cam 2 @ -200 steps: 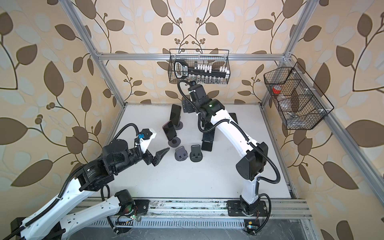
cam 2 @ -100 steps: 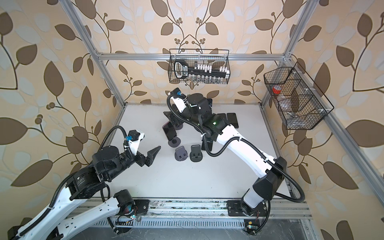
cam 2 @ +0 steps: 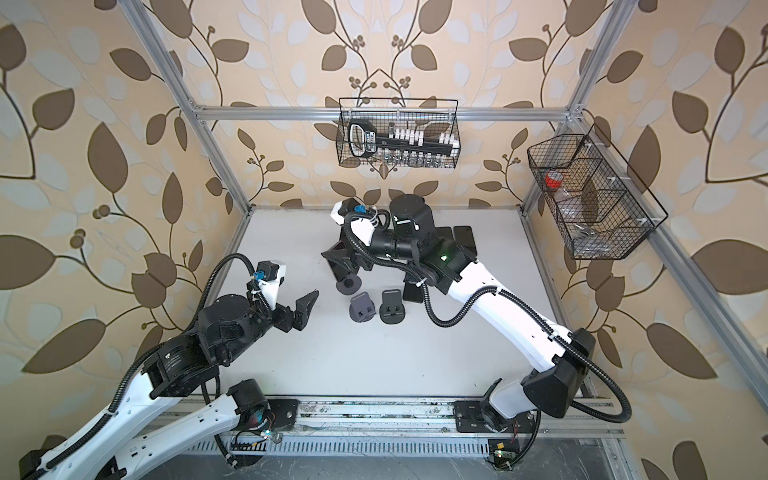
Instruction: Remove the phone from the phone stand
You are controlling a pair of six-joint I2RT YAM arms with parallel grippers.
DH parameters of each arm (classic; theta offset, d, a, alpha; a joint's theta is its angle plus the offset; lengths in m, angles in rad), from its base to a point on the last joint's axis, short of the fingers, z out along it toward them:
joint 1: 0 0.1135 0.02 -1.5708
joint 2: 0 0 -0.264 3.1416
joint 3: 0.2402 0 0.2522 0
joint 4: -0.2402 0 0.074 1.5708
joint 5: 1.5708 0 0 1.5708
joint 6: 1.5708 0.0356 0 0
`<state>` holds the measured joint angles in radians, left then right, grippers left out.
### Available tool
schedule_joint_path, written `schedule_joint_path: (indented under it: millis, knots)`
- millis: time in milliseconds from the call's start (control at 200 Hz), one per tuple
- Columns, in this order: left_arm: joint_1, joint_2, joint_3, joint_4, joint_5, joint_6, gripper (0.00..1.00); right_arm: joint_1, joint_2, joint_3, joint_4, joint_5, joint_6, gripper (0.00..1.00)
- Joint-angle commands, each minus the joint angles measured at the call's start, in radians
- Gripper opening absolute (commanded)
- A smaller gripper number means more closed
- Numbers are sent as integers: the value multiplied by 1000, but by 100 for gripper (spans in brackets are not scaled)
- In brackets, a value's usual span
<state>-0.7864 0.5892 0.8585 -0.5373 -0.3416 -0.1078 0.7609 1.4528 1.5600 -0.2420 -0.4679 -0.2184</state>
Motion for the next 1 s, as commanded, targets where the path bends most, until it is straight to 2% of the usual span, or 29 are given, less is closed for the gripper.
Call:
schedule_joint_path:
  millis: [0, 285, 435, 690, 765, 900, 995]
  knots:
    - [-7, -7, -15, 42, -57, -34, 98, 0, -45, -52, -19, -49, -42, 83]
    - [-7, 10, -62, 70, -67, -54, 99, 1, -136, -167, -51, -51, -56, 81]
    - [-7, 11, -106, 114, -68, -50, 99, -1, -130, -165, -125, -3, -75, 73]
    - [-7, 39, -137, 179, 6, 54, 99, -12, -77, -182, -98, 81, -70, 68]
    - [-7, 39, -136, 176, 17, 83, 99, -29, -64, -181, -57, 133, -32, 71]
    - [-7, 20, -151, 199, 64, 141, 99, -64, -43, -182, 6, 298, 58, 79]
    - [-7, 11, -161, 218, 116, 181, 99, -113, -19, -171, 6, 417, 136, 79]
